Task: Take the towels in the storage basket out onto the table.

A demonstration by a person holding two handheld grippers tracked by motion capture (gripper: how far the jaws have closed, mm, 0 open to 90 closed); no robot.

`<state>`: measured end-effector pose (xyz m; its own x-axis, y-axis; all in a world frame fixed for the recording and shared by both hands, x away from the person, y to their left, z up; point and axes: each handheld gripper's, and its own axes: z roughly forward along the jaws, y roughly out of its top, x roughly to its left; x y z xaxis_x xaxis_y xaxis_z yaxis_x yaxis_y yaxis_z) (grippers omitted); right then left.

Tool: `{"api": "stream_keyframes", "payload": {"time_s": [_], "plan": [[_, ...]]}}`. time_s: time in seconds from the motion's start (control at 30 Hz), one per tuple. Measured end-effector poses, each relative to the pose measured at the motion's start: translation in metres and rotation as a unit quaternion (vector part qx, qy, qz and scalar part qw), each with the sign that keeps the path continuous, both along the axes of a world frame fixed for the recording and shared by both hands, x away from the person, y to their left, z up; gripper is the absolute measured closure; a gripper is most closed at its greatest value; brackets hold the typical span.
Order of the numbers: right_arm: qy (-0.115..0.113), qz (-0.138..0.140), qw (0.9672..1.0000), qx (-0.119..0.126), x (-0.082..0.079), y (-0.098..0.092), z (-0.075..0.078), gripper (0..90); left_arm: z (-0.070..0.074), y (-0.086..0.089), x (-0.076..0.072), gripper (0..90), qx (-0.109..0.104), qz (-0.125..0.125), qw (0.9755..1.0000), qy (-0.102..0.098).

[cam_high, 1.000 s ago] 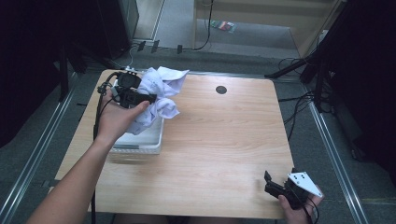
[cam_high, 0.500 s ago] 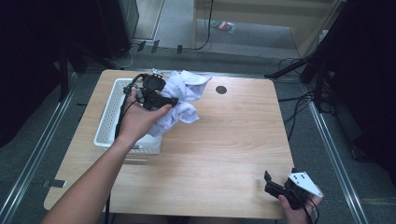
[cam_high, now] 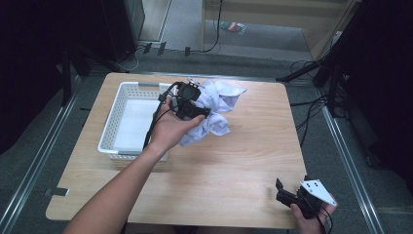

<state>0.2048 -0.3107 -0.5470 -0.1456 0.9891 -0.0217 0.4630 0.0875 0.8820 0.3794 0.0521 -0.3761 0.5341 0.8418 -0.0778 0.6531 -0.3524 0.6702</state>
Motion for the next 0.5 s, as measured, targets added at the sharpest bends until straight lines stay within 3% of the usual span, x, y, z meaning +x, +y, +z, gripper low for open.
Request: {"api": "stream_keyframes", "payload": {"time_s": [0.37, 0.5], "plan": [[0.0, 0.0, 1.0, 0.001, 0.0, 0.0, 0.0, 2.2, -0.038, -0.031, 0.006, 50.1, -0.008, -0.017, 0.9994, 0.03], [0.0, 0.0, 1.0, 0.0, 0.0, 0.0, 0.0, 2.2, -0.054, -0.04, 0.007, 49.3, -0.002, -0.015, 0.9991, 0.039]]}}
